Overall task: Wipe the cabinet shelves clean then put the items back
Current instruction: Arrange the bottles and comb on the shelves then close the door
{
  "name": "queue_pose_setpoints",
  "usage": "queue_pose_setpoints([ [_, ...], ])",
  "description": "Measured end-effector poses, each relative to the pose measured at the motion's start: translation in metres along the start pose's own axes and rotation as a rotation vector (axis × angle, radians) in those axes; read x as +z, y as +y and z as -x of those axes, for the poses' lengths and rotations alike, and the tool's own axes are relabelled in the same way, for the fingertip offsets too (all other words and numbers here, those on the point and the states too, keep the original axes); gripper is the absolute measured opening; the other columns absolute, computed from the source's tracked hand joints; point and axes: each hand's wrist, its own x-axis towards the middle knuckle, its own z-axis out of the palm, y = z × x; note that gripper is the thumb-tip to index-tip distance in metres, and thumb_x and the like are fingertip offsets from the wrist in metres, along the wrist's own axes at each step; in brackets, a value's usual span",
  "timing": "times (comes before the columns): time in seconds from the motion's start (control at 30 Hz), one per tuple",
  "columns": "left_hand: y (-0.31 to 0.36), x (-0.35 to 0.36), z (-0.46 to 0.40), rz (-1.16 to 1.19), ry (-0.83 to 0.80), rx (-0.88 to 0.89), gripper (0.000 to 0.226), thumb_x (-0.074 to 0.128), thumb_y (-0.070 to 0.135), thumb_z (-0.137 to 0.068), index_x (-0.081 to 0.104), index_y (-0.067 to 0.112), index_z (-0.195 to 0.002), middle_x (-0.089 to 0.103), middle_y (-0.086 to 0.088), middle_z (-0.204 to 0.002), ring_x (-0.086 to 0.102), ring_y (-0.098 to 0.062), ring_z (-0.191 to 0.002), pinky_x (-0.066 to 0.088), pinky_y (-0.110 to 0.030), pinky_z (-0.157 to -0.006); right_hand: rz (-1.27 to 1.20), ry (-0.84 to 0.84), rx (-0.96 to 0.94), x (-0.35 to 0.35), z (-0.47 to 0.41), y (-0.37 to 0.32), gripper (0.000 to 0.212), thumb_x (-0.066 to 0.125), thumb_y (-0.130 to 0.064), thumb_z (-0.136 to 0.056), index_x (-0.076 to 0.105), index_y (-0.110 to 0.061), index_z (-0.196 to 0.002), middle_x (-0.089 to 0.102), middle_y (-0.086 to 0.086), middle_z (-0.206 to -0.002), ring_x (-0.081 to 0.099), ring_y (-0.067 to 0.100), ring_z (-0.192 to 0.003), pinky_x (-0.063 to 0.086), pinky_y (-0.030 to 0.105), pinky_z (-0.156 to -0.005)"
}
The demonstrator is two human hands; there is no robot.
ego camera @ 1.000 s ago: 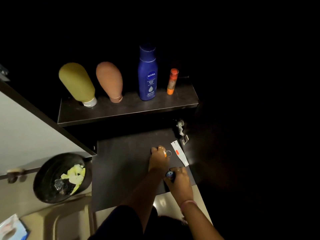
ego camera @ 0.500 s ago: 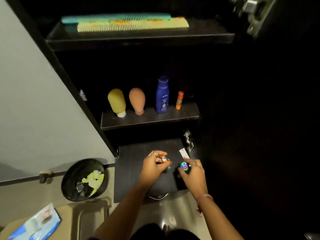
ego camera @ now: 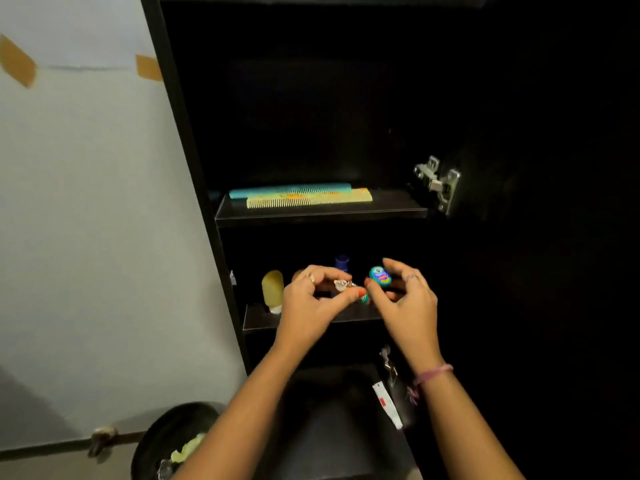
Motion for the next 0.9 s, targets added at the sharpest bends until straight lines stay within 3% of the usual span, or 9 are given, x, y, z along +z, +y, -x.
queue_pose_setpoints([
  [0.1, 0.033, -0.009, -0.021, 0.013, 0.067, 0.080, 0.024, 0.082, 0.019, -0.068, 0.066, 0.030, -0.082, 0.068, -0.002, -0.090, 0.067, -0.007, -0.078, 0.050, -0.011, -0.065, 0.000, 0.037, -0.073, -0.003, -0.029, -0.027, 0.037, 0.074, -0.018, -0.079, 0.064, -0.014, -0.114, 0.059, -0.005, -0.108, 0.061, 0.004, -0.095, 0.047, 0.000, -0.074],
  [0.17, 0.052, -0.017, -0.036, 0.020, 0.107, 0.116, 0.023, 0.081, 0.022, -0.069, 0.065, 0.031, -0.083, 0.069, -0.001, -0.092, 0.067, -0.006, -0.084, 0.054, -0.017, -0.072, 0.043, 0.070, -0.137, -0.005, -0.047, -0.043, 0.035, 0.073, -0.019, -0.080, 0.065, -0.015, -0.113, 0.060, -0.005, -0.107, 0.060, 0.004, -0.094, 0.043, -0.002, -0.076],
  [0.27, 0.077, -0.034, -0.058, -0.034, 0.151, 0.215, 0.021, 0.077, 0.030, -0.072, 0.063, 0.036, -0.085, 0.067, 0.006, -0.095, 0.065, -0.002, -0.090, 0.056, -0.024, -0.077, 0.087, 0.097, -0.212, -0.007, -0.069, -0.061, 0.030, 0.071, -0.020, -0.081, 0.066, -0.014, -0.109, 0.059, -0.003, -0.109, 0.059, 0.005, -0.095, 0.043, 0.004, -0.080],
  [0.33, 0.095, -0.046, -0.072, -0.062, 0.186, 0.275, 0.019, 0.077, 0.031, -0.073, 0.063, 0.034, -0.086, 0.065, 0.007, -0.094, 0.063, 0.000, -0.087, 0.054, -0.019, -0.074, 0.131, 0.090, -0.220, -0.007, -0.084, -0.069, 0.030, 0.069, -0.020, -0.083, 0.064, -0.012, -0.111, 0.054, -0.002, -0.113, 0.058, 0.007, -0.098, 0.045, 0.010, -0.084],
  [0.43, 0.115, -0.061, -0.090, -0.038, 0.222, 0.329, 0.020, 0.078, 0.027, -0.073, 0.066, 0.025, -0.088, 0.066, 0.001, -0.093, 0.065, -0.002, -0.082, 0.053, -0.014, -0.070, 0.272, 0.061, -0.162, -0.005, -0.106, -0.076, 0.032, 0.064, -0.021, -0.087, 0.062, -0.011, -0.117, 0.051, 0.003, -0.119, 0.057, 0.014, -0.104, 0.042, 0.017, -0.086],
  [0.63, 0.128, -0.080, -0.109, -0.083, 0.249, 0.376, 0.022, 0.076, 0.029, -0.074, 0.066, 0.022, -0.092, 0.067, -0.001, -0.094, 0.066, -0.008, -0.086, 0.056, -0.022, -0.074, 0.484, -0.056, 0.008, -0.002, -0.131, -0.063, 0.035, 0.055, -0.014, -0.089, 0.056, -0.009, -0.124, 0.057, 0.010, -0.126, 0.053, 0.024, -0.117, 0.045, 0.034, -0.098],
  [0.9, 0.119, -0.087, -0.109, -0.092, 0.256, 0.351, 0.023, 0.075, 0.030, -0.075, 0.066, 0.022, -0.094, 0.068, -0.003, -0.096, 0.067, -0.013, -0.089, 0.058, -0.031, -0.078, 0.348, 0.027, -0.067, -0.011, -0.126, -0.076, 0.035, 0.056, -0.009, -0.089, 0.057, -0.011, -0.124, 0.057, 0.007, -0.128, 0.051, 0.020, -0.122, 0.041, 0.027, -0.101],
])
